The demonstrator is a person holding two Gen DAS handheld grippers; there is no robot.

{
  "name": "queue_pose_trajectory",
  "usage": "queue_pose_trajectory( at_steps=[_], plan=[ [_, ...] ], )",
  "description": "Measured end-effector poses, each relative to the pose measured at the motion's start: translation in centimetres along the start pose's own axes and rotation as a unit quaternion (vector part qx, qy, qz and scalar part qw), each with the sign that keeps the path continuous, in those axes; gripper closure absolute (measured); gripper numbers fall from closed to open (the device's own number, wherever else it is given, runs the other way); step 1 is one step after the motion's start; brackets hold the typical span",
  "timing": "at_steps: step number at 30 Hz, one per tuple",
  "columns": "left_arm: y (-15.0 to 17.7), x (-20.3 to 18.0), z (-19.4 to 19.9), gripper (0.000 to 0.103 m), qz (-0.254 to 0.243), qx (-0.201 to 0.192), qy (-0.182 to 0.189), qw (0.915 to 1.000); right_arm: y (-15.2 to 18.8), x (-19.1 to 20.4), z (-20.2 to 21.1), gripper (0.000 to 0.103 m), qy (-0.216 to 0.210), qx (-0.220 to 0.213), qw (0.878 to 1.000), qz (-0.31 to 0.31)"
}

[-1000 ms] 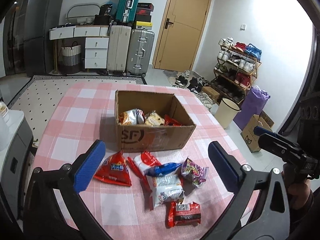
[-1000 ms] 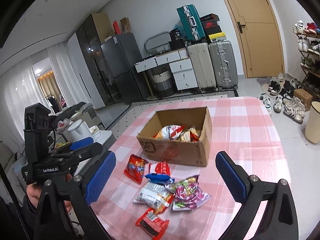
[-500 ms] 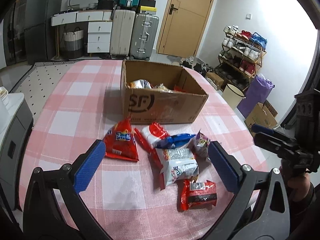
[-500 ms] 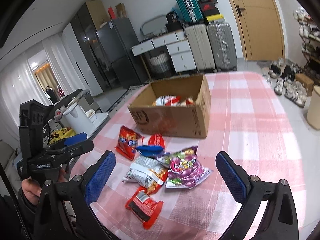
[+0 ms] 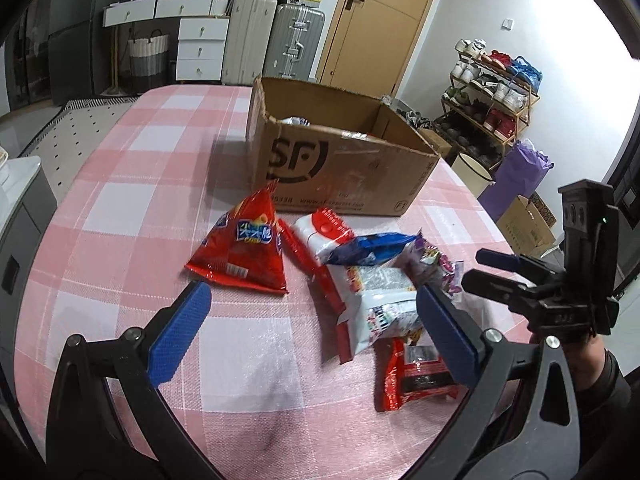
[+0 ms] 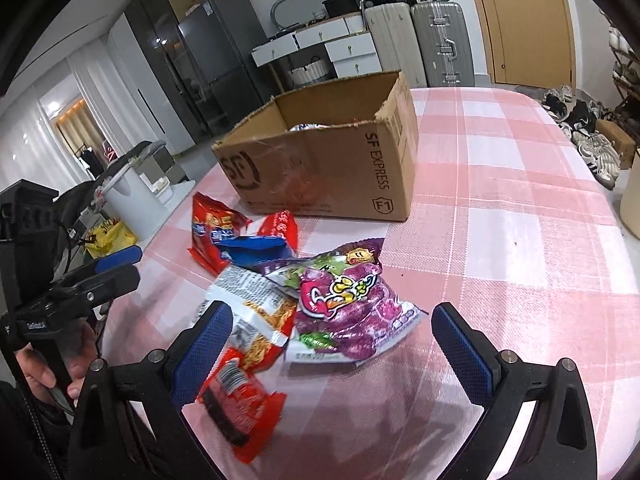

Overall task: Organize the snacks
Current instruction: 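Lower the right tool onto the purple grape candy bag and close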

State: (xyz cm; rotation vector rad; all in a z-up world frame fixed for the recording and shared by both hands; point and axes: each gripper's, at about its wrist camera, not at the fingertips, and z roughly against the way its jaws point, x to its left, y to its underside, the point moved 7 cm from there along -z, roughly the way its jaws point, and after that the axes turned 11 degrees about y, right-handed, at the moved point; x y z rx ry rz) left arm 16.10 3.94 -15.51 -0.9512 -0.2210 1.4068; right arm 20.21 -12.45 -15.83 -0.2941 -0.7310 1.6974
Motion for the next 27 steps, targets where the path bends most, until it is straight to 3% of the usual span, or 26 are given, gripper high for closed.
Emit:
queue_pose_trajectory(
  at_steps=[12,16,22,27],
  plan=[
    [1.3,2.0,-1.6,0.001,0.018,0.014,0.000,0.9997,-0.8,0.8,-4.6,0.004,-0.010,0.034,0.999,0.031],
    [1.7,2.6,-1.5,0.001,0.024,0.017,-0.002,0.9996,-0.6,0.6,-5.8,0.033,-0.002,0.043,0.999,0.026],
    [1.9,2.9,-1.6,0.001,0.027,0.019,-0.002,0.9995,-0.5,0.5,-5.6,0.046,-0.025,0.041,0.999,0.014],
    [1.9,2.3,-1.2,0.001,0.019,0.016,0.000,0.9997,-0.2,0.2,-5.2,0.050,-0.038,0.039,0.998,-0.005]
  ],
)
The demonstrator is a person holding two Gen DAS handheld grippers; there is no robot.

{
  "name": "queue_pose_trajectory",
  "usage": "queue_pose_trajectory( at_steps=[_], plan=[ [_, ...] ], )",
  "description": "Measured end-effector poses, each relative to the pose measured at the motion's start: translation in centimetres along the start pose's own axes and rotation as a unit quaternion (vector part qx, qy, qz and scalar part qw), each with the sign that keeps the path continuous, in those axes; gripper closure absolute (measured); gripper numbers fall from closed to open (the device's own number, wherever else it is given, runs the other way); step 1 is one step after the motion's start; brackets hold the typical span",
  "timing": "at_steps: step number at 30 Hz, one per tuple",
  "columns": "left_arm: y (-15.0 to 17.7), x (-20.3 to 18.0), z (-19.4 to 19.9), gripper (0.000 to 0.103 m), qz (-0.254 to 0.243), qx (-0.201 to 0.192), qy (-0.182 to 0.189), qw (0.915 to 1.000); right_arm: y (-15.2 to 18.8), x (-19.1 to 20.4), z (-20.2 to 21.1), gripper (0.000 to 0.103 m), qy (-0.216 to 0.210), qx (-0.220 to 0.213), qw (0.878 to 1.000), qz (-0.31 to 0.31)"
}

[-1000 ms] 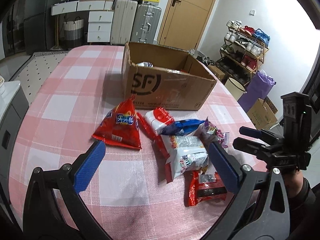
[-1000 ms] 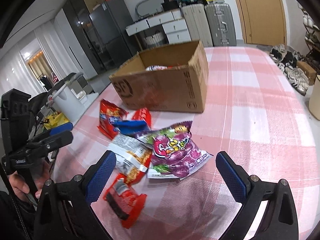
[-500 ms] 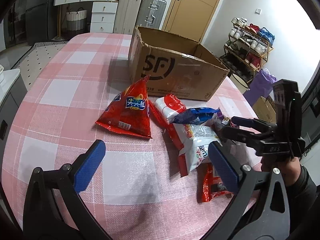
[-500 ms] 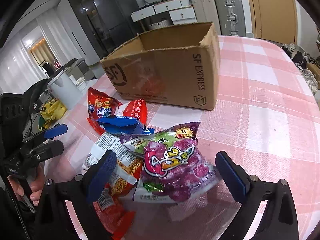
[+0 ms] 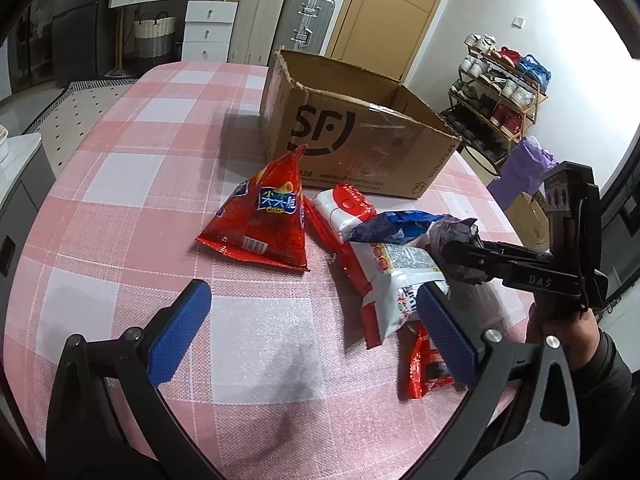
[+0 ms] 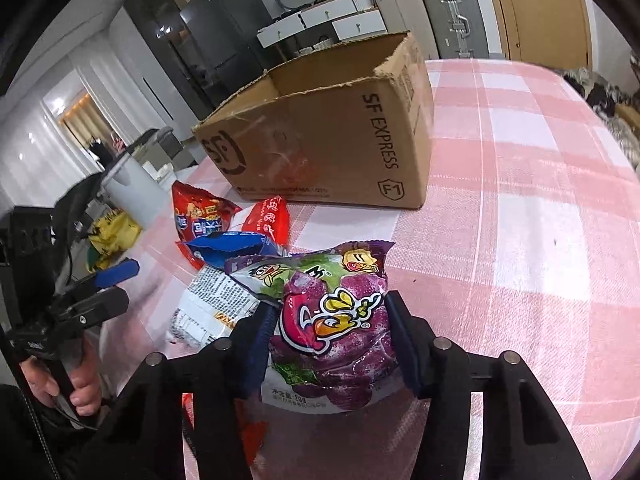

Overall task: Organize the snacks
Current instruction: 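Lower the right tool onto the purple grape candy bag and close, then lift the grape bag with the right tool while the left tool grasps the red wafer packet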

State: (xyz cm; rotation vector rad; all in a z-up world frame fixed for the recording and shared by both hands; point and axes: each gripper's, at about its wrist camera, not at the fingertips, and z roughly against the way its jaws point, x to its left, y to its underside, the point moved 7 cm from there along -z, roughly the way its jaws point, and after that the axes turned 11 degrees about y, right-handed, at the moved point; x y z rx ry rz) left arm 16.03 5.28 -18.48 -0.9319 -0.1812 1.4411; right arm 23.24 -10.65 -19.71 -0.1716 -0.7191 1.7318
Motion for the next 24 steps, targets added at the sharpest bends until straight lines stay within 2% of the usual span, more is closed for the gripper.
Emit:
queue_pose_trajectory(
  at_steps=[11,14,20,22,24],
  plan=[
    [0.5,-1.3,0.4,0.001,-0.013,0.006,0.006,0.9999,-0.1,-0.9,3.2,0.050,-0.015,-0.038,0.999,-0.036],
    [0.8,-2.4,0.5,0.001,-0.005,0.013,0.040,0.9991,-0.2,-1.4,4.5,0.050,0.002,-0.052,0.998,-0.046],
    [1.7,-5.6,0.2,0.001,-0.026,0.032,0.084,0.9956,0.0,-1.8,6.4,0.050,0.003,-0.071,0.996,-0.053],
    [2.3,-6.5,-0.2,0.001,-0.029,0.046,0.099,0.9936,0.0,-1.7,6.9,0.050,0.002,-0.074,0.996,-0.052],
    [2.9,-7.4,-0.5,0.001,-0.026,0.057,0.129,0.9897,0.2,-1.6,7.5,0.050,-0.001,-0.079,0.995,-0.052]
  ],
)
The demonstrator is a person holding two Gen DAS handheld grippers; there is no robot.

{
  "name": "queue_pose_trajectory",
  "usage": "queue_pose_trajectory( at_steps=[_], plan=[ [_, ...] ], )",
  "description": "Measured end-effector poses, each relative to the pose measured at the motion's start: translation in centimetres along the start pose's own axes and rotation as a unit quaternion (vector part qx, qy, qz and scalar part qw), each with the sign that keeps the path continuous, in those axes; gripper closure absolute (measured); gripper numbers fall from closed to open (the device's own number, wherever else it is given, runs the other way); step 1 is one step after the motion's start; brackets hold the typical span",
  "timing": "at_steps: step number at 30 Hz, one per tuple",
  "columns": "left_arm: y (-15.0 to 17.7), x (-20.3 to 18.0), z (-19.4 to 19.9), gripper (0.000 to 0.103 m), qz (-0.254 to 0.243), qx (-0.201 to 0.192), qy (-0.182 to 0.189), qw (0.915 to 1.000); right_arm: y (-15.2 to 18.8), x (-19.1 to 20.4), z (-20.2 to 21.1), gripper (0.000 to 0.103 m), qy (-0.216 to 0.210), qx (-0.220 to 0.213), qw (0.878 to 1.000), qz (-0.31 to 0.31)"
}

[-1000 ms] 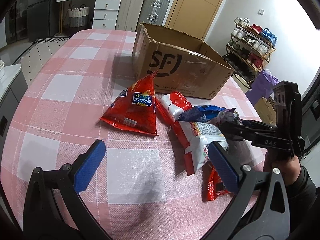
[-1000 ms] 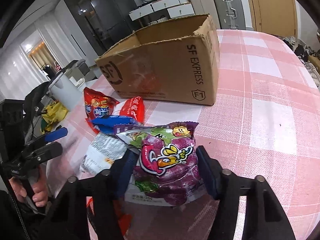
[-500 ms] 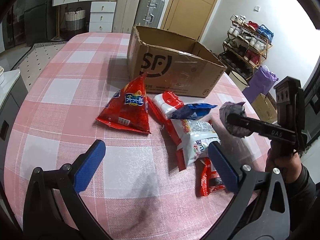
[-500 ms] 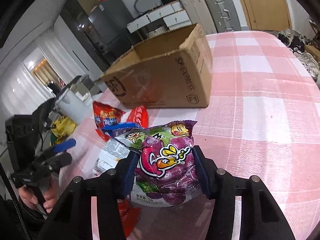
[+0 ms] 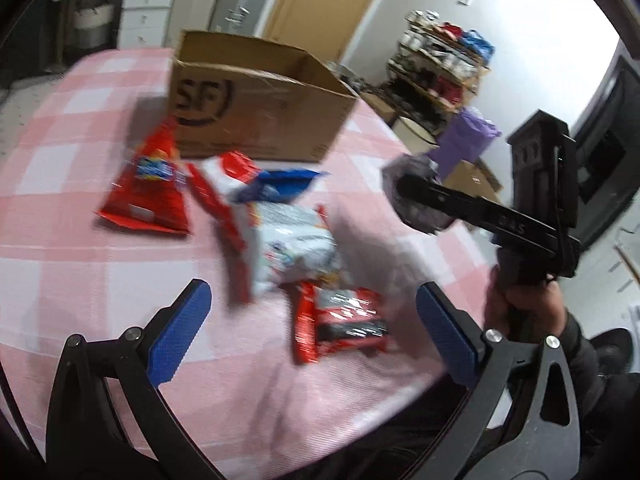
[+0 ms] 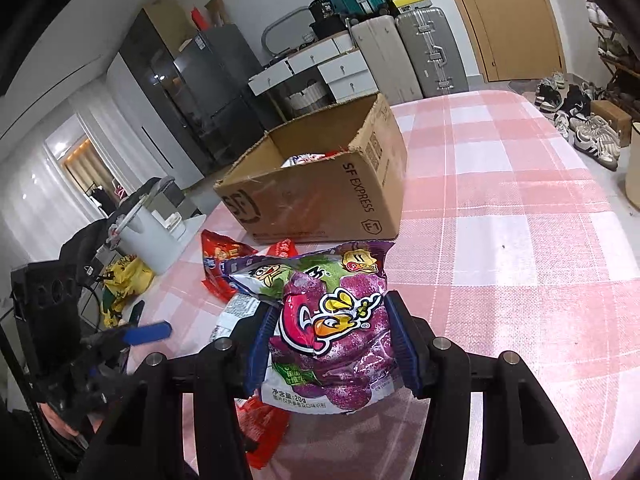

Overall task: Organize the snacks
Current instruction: 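Lift the grape bag with the right tool while the left tool grasps the red wafer packet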

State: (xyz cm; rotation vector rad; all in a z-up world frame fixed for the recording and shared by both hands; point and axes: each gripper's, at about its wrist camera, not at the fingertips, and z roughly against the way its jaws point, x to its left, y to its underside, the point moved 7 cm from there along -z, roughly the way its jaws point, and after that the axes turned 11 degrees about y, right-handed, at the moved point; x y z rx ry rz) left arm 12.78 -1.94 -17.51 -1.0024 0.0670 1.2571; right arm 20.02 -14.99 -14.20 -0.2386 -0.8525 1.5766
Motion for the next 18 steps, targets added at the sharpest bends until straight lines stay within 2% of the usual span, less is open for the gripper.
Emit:
queue_pose_trajectory(
  at_steps=[1,3,5,13,18],
  plan=[
    [0.2,-0.3,-0.3,0.001,0.000,0.006,0.008,1.0000,0.0,0.1,0.2,0.050,0.000,-0.002,1.000,0.000],
    [0.5,-0.6,-1.1,0.001,-0.006,0.017,-0.006,0.9998,0.1,0.2,0.6,0.049,0.002,-0.004,1.000,-0.001],
    [0.9,-1.1,-1.8,0.001,-0.007,0.028,0.000,0.9996,0.1,0.2,1.0,0.049,0.002,-0.007,1.000,-0.003],
    [2.9,-1.0,-6.0,0.002,0.002,0.101,-0.066,0.9927,0.7,-0.2,2.8,0.049,-0.002,-0.018,1.000,-0.013],
    [3.4,-1.4,-8.2,0.004,-0.004,0.122,-0.090,0.9884,1.1,-0.9,3.0,0.049,-0.004,-0.020,1.000,-0.023]
  ],
)
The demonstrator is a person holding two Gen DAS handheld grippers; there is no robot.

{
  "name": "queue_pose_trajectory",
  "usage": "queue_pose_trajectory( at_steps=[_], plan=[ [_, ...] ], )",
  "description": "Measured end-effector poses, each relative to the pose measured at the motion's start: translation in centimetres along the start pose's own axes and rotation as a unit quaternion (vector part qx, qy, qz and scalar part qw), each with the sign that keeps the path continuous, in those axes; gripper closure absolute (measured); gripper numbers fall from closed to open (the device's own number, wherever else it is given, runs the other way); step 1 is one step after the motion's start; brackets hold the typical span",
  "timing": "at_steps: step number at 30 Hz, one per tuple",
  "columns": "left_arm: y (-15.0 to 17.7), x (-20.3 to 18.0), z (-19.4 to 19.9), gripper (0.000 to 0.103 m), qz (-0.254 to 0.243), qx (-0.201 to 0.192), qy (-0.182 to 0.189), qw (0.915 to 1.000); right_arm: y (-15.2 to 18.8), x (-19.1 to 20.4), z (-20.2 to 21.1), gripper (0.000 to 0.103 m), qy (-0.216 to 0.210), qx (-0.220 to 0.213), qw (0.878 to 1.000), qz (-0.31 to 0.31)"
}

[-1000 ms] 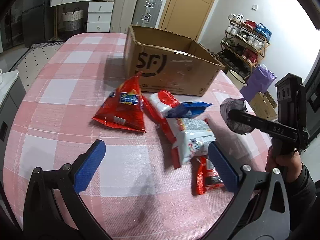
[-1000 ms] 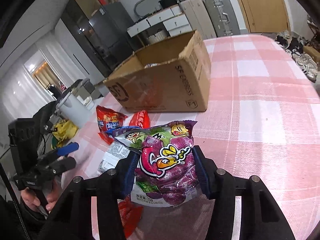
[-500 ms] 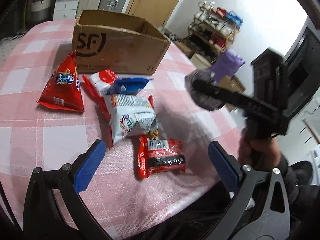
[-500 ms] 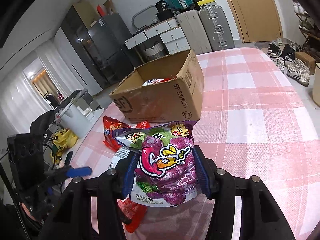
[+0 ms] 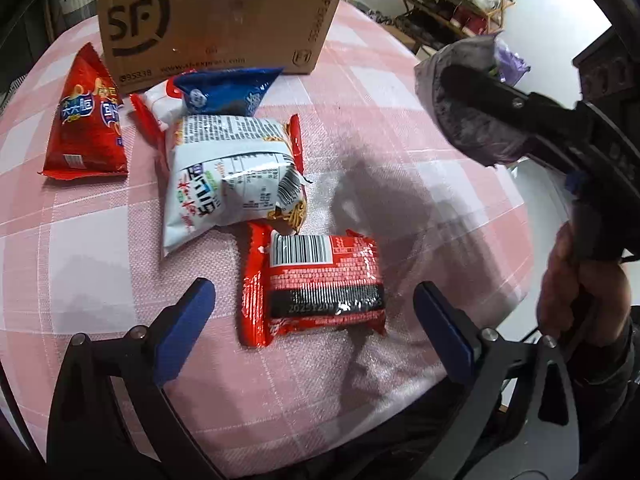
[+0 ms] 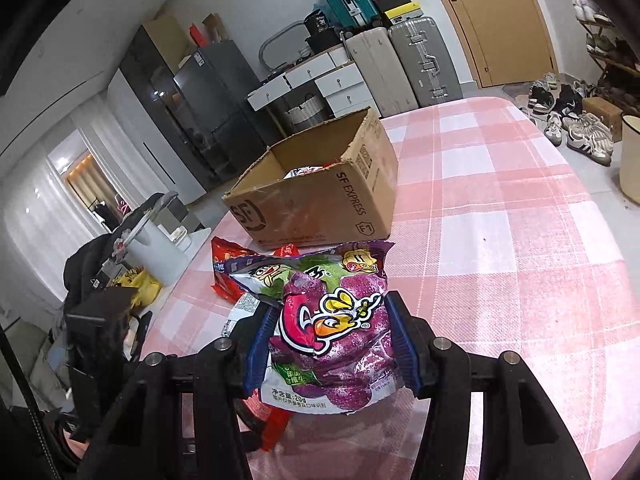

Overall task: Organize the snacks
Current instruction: 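Lift the grape bag with the right tool while the left tool grasps the red wafer packet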

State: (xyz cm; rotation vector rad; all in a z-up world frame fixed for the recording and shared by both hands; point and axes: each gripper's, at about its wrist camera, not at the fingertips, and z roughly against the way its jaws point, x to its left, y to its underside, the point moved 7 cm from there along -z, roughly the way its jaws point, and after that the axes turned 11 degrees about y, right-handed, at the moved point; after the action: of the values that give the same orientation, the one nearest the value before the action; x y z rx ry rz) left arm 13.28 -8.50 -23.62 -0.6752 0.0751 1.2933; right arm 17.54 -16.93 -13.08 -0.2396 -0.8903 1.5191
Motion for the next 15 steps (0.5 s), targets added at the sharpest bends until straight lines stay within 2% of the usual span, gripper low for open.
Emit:
queue_pose_trajectory(
  at_steps=[7,8,9,11,13,15],
  plan=[
    [-0.8,-0.5,-1.4,0.004,-0.002,0.004,-0.032,0.9995,0.4,-0.6,0.2,0.049,0.008,-0.003,1.000,0.000],
    [-0.9,-0.6,-1.4,0.007,-0.003,0.003,-0.035,0.9994,0.5,-0.7,0.2,0.049,0.007,-0.004,1.000,-0.002],
    [-1.2,-0.9,-1.7,0.012,-0.002,-0.003,-0.035,0.9994,0.5,-0.7,0.3,0.049,0.004,-0.005,1.000,-0.003],
    [-1.4,-0.5,-1.4,0.043,-0.006,-0.009,-0.033,0.9994,0.7,-1.0,0.4,0.049,0.002,-0.006,1.000,-0.007],
    [-1.5,-0.6,-1.2,0.051,-0.007,-0.008,-0.018,0.9998,0.9,-1.2,0.4,0.049,0.002,-0.005,1.000,-0.011],
    [-1.5,-0.7,-1.0,0.055,-0.013,-0.008,-0.015,0.9998,1.0,-1.3,0.3,0.049,0.017,-0.005,1.000,-0.008]
  ],
)
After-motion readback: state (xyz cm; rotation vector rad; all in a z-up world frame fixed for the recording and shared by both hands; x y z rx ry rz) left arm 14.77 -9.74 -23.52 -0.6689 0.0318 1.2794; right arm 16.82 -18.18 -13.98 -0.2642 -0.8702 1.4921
